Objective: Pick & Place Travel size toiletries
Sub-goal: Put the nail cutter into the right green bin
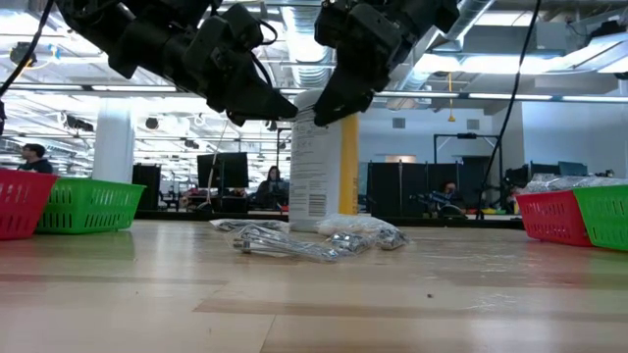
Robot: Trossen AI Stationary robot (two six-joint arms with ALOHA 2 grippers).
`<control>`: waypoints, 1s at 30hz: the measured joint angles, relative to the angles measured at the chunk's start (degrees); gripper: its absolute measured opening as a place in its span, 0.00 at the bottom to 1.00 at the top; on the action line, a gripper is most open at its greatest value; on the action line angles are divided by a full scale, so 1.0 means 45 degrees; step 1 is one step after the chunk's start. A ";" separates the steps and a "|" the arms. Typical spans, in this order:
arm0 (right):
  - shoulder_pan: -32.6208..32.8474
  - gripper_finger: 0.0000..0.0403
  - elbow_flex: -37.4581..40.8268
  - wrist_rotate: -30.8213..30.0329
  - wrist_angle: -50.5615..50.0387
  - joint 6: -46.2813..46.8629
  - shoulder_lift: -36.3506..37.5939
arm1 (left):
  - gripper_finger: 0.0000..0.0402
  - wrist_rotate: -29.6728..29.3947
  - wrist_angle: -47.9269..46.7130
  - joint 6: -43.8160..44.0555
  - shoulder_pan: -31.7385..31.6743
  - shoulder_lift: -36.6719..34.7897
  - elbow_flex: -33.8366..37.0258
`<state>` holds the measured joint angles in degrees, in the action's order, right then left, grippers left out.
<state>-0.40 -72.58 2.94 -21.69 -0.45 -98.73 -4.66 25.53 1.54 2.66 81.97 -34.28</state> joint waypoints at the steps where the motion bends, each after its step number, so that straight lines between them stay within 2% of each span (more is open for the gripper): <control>1: 0.0001 0.40 0.0000 0.0000 0.0000 0.0001 -0.0008 | 0.07 -0.0009 -0.0002 0.0000 0.0000 0.0000 0.0000; 7: 0.0155 0.12 0.0000 0.0011 -0.0096 -0.0033 -0.0008 | 0.07 -0.0026 0.0009 0.0005 -0.0005 0.0000 0.0000; 21: 0.0520 0.12 0.0000 -0.0386 -0.0136 0.0266 0.0006 | 0.13 0.0018 0.0049 0.0005 0.0000 0.0005 0.0000; 30: 0.0679 0.12 -0.0107 -0.0612 -0.1088 0.0480 0.0103 | 0.19 0.0008 0.0149 0.0010 0.0180 -0.0044 0.0002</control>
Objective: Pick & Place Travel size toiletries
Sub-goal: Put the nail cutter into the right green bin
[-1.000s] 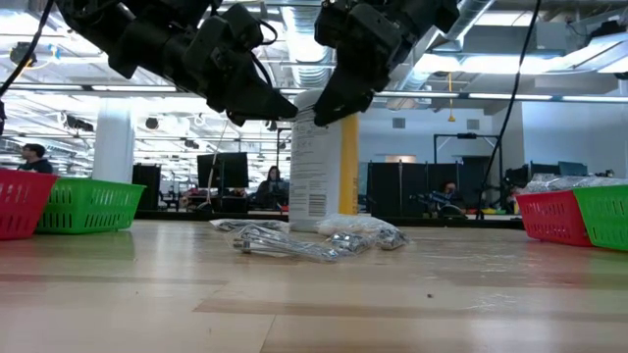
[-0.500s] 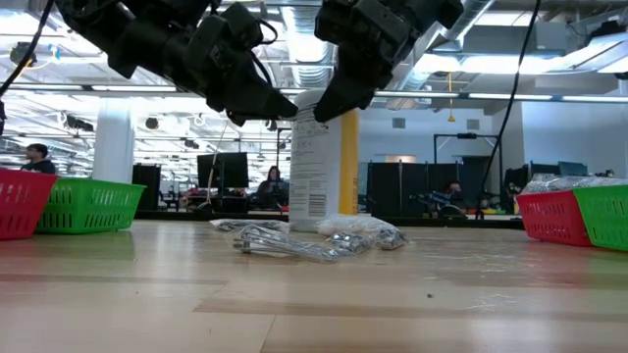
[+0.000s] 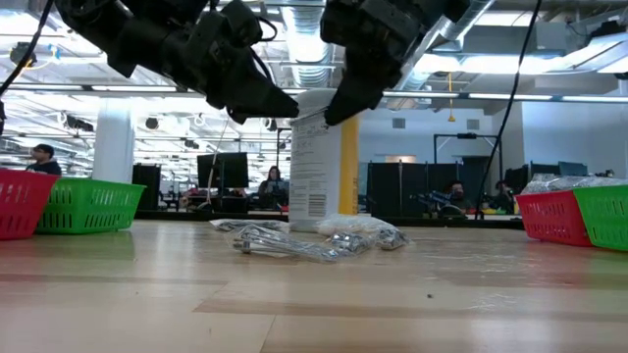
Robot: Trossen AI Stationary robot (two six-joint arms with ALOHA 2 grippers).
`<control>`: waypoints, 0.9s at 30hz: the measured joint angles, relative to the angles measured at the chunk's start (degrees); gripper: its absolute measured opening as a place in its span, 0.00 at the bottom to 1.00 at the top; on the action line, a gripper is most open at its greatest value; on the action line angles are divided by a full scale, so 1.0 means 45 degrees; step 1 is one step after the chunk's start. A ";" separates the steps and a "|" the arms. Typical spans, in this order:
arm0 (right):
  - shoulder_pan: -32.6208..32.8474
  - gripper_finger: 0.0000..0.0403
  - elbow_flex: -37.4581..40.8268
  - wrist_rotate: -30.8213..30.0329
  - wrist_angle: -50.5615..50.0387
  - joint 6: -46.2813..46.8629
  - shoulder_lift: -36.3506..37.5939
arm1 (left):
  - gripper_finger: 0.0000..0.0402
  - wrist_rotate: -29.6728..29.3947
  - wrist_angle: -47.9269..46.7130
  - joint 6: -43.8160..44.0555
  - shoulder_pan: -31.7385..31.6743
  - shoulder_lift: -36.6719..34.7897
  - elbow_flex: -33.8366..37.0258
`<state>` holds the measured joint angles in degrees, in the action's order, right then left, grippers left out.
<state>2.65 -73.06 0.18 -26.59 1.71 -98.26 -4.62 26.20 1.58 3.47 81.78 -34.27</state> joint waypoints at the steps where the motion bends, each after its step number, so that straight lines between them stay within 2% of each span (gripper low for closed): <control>1: 0.0029 0.12 -0.0088 -0.0142 -0.0248 0.0106 0.0006 | 0.20 0.0000 0.0008 0.0000 0.0020 -0.0037 0.0003; 6: 0.0317 0.12 -0.0584 -0.0693 -0.1446 0.0374 0.0006 | 0.24 0.0000 0.0016 -0.0001 0.0162 -0.0370 -0.0003; 12: 0.0782 0.12 -0.1151 -0.0719 -0.3631 0.1210 0.0006 | 0.26 -0.0005 -0.0045 0.0053 0.0380 -0.0666 0.0003; 27: 0.2177 0.12 -0.1181 -0.0722 -0.9065 0.5680 0.0352 | 0.26 -0.0005 -0.0094 0.0049 0.0509 -0.0675 0.0003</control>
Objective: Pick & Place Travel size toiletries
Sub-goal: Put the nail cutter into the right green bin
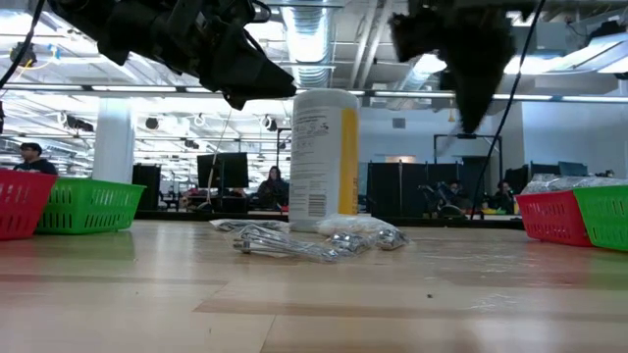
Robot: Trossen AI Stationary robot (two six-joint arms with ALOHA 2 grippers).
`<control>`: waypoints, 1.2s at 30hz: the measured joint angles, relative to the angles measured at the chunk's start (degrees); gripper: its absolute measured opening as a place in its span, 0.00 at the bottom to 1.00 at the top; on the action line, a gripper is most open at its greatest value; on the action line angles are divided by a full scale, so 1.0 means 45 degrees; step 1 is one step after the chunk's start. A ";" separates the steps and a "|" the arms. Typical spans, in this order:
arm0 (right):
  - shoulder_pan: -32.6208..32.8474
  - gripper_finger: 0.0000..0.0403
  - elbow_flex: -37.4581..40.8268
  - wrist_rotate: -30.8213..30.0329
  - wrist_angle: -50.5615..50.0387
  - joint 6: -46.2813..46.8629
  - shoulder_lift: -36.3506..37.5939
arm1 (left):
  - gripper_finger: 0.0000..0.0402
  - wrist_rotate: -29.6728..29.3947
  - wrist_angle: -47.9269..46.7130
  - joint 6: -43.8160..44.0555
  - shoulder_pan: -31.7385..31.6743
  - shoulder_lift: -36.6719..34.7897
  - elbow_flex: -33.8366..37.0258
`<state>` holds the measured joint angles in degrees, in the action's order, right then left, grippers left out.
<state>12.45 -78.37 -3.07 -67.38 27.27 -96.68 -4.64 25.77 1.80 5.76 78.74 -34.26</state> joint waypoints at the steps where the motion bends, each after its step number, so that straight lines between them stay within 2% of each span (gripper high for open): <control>1: 0.0135 0.12 0.0001 -0.0001 -0.0414 0.0439 0.0102 | 0.26 0.0000 0.0001 0.0000 0.0000 0.0000 0.0000; 5: 0.0810 0.12 0.0040 0.0004 -0.1474 0.2142 0.0722 | 0.26 0.0000 0.0000 -0.0003 0.0000 0.0000 0.0000; 10: 0.1921 0.12 0.0492 -0.0017 -0.1702 0.4207 0.1688 | 0.26 0.0000 0.0000 -0.0001 -0.0005 0.0004 0.0000; 25: 0.4893 0.12 0.3562 -0.0041 -0.1788 1.0611 0.4289 | 0.26 0.0000 -0.0008 0.0000 -0.0010 0.0005 0.0000; 32: 0.5839 0.12 0.4873 -0.0003 -0.1393 1.2517 0.4946 | 0.26 0.0000 -0.0008 -0.0005 -0.0010 0.0005 0.0000; 36: 0.6125 0.12 0.5270 0.0004 -0.1104 1.2928 0.5021 | 0.26 0.0000 -0.0008 -0.0005 -0.0010 0.0005 0.0000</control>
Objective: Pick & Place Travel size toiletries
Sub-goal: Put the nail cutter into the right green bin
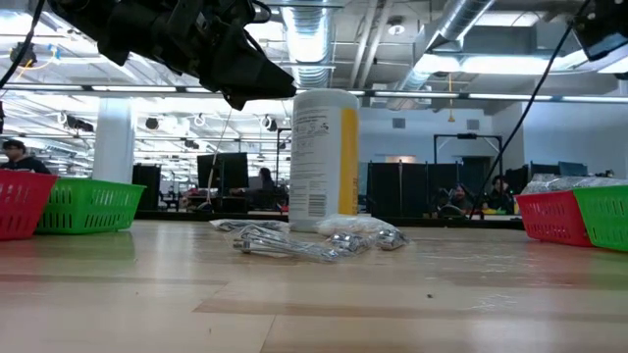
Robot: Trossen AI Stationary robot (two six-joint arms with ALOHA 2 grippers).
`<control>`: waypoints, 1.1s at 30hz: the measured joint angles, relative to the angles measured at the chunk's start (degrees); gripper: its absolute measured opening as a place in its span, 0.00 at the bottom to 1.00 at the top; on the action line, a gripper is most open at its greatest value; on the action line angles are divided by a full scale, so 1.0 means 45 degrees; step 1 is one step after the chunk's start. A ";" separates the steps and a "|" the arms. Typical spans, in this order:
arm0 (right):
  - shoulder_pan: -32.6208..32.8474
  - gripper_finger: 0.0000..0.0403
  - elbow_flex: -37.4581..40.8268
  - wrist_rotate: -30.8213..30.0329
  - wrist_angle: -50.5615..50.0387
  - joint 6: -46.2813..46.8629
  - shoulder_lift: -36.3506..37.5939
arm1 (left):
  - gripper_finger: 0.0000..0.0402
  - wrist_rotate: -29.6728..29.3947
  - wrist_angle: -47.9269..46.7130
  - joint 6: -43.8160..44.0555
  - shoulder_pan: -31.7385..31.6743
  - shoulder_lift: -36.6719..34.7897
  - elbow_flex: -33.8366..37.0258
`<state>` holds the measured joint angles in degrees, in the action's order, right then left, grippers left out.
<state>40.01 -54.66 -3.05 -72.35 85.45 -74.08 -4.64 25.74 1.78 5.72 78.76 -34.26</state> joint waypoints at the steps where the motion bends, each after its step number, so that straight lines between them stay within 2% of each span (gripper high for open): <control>1: 0.0049 0.12 0.0073 0.0000 0.0018 0.0044 0.0000 | 0.26 0.0000 0.0001 0.0000 0.0000 0.0000 0.0000; 25: 0.0165 0.17 0.1434 -0.0115 0.0921 0.0144 -0.0034 | 0.26 -0.0001 0.0005 0.0000 0.0000 0.0005 0.0000; 33: 0.0165 0.28 0.1434 -0.0311 0.0851 0.0355 -0.0034 | 0.26 -0.0005 0.0005 0.0000 0.0000 0.0005 0.0000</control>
<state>40.75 -48.21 -4.45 -68.52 87.05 -74.24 -4.67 25.76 1.78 5.72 78.78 -34.26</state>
